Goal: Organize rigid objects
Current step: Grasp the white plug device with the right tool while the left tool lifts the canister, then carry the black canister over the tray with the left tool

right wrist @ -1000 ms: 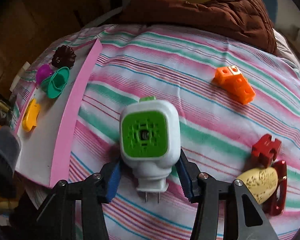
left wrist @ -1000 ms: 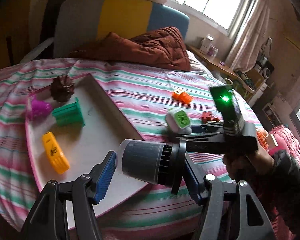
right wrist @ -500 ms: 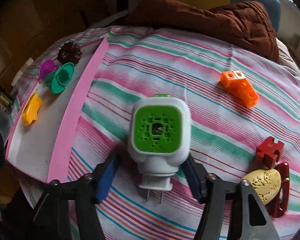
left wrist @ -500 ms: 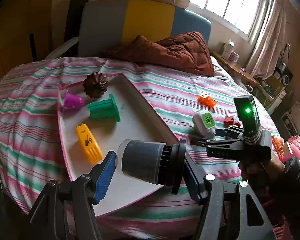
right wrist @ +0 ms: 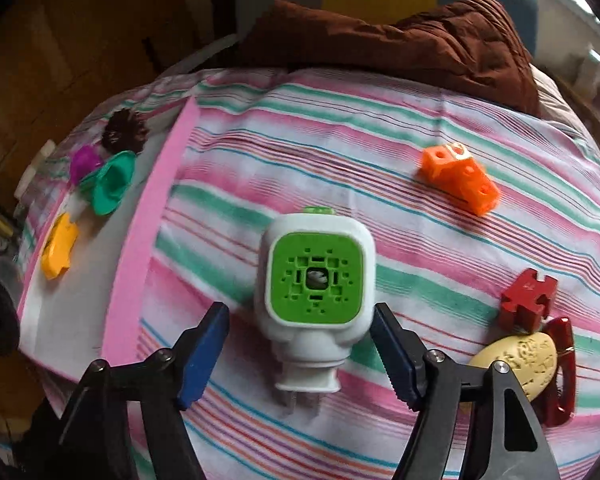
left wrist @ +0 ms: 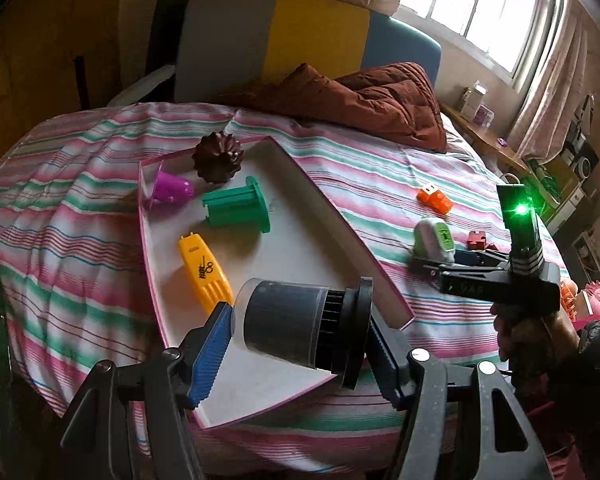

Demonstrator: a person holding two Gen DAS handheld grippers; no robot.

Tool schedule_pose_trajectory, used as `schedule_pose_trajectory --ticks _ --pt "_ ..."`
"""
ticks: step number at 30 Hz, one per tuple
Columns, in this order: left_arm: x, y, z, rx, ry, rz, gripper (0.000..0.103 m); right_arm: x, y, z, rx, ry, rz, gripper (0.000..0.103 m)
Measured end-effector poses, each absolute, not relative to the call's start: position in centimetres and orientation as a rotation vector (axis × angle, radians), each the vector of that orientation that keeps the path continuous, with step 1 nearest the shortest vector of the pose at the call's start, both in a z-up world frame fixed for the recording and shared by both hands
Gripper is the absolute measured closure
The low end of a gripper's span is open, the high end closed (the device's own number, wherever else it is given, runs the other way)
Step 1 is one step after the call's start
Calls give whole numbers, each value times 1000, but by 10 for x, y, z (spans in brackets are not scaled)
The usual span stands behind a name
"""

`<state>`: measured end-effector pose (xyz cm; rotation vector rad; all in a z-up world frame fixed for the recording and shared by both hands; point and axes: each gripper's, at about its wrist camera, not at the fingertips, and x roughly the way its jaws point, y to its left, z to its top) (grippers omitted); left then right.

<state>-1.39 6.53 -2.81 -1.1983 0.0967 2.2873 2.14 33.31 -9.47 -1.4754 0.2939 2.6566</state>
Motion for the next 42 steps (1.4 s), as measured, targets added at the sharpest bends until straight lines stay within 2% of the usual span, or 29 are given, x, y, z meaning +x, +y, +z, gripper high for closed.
schedule_pose_trajectory --ticks 2,3,8,12,20,42 --pt "-15 64 -31 -1208 96 2289 38 19 333 -96 -1462 239 2625 52" --pt "-16 63 -32 -1212 95 2289 38 19 332 -96 -1455 211 2619 52" --pt "-18 52 -33 -1228 75 2297 38 21 332 -97 -1473 195 2622 52" --pt "-20 28 -30 -1237 21 2323 38 20 341 -98 -1509 265 2634 50" --pt "-16 -18 -28 -1256 -40 2396 38 19 333 -99 -1506 175 2634 50" --pt "-26 35 -59 -1331 128 2300 38 19 332 -99 -1495 156 2636 50"
